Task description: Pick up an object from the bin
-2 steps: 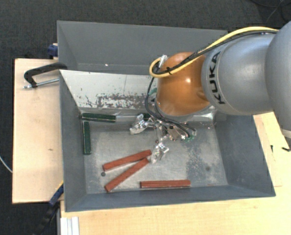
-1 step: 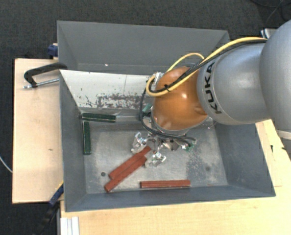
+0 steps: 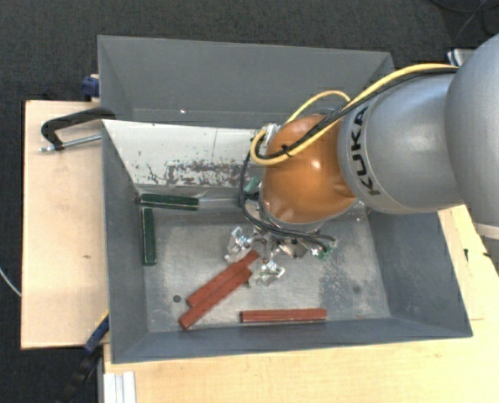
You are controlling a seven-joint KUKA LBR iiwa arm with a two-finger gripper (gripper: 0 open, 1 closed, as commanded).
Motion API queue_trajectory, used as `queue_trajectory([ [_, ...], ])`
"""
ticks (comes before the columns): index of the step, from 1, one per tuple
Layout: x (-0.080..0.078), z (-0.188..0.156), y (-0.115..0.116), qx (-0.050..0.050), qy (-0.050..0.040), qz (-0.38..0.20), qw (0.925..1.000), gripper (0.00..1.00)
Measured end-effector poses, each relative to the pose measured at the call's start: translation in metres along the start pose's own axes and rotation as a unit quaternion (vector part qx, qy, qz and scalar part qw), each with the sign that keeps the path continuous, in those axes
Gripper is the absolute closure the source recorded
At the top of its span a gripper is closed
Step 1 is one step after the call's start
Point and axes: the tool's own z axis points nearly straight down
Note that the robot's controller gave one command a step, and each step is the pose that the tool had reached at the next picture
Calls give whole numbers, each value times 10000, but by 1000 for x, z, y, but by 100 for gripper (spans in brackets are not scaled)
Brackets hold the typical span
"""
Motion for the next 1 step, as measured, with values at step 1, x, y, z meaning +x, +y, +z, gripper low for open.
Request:
queue_trajectory([
  [1,-10,-147,-15,9,-40,-124,9999,100],
])
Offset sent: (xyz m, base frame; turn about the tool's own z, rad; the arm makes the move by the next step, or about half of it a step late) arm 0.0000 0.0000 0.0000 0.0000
